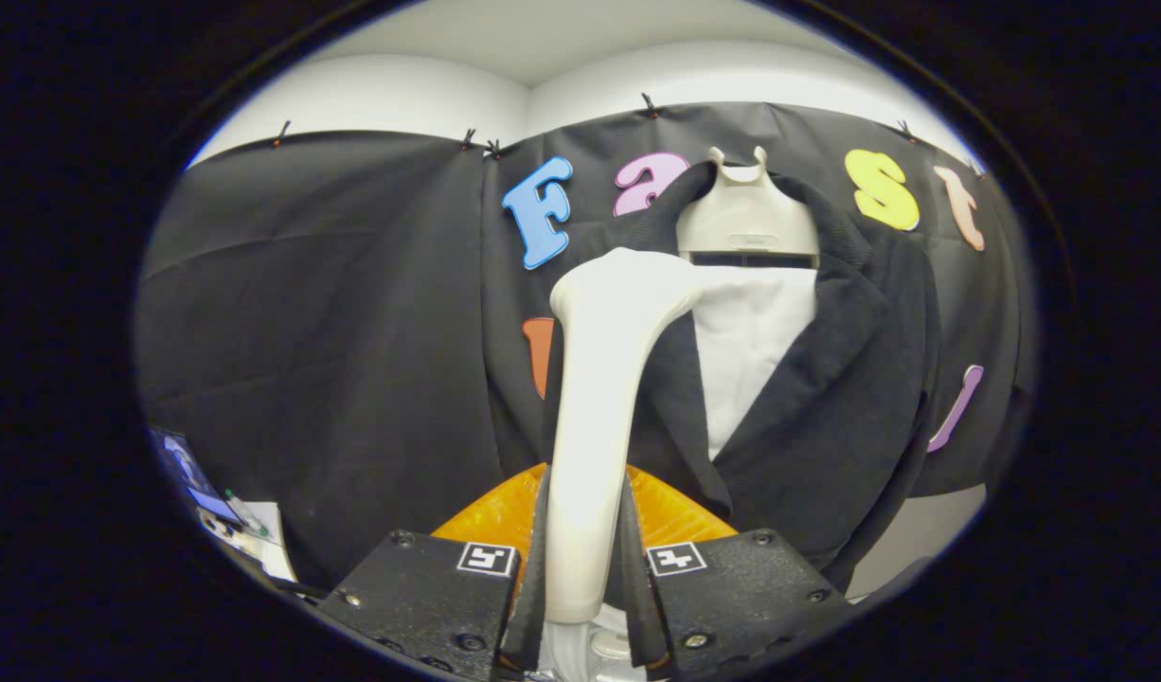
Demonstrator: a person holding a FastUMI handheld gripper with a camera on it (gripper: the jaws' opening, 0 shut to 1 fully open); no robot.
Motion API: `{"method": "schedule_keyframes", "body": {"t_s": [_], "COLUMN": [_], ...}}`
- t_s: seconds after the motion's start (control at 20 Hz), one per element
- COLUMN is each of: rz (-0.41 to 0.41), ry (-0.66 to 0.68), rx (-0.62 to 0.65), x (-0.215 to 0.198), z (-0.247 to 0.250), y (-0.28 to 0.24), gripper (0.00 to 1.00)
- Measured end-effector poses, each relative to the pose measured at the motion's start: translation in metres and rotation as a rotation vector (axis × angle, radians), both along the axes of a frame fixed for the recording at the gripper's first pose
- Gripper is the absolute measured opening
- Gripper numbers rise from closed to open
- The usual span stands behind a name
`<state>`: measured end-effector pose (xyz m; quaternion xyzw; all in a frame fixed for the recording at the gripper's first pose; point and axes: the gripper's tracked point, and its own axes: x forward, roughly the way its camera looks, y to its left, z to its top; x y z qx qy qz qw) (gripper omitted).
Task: Iron the clothes twice with a garment steamer, once on the left side and once on the right side.
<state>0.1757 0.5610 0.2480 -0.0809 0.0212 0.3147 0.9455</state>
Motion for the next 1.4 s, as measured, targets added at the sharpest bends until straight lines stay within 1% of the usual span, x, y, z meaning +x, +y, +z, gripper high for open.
{"method": "schedule_keyframes", "body": {"t_s": [0.15, 0.2, 0.4, 0.7, 1.0, 1.4], "rz": [-0.005, -0.018, -0.033, -0.018, -0.015, -0.016], "ry": [-0.007, -0.003, 0.065, 0.099, 0.163, 0.261], "rx": [-0.034, -0.057, -0.054, -0.098, -0.13, -0.132], "x": [0.016, 0.023, 0.042, 0.039, 0.037, 0.034], "z": [-0.005, -0.01, -0.028, -0.055, -0.09, -0.128], "y": [0.021, 0.024, 0.024, 0.019, 0.011, -0.002], "gripper": [0.37, 0.37, 0.37, 0.37, 0.37, 0.37]}}
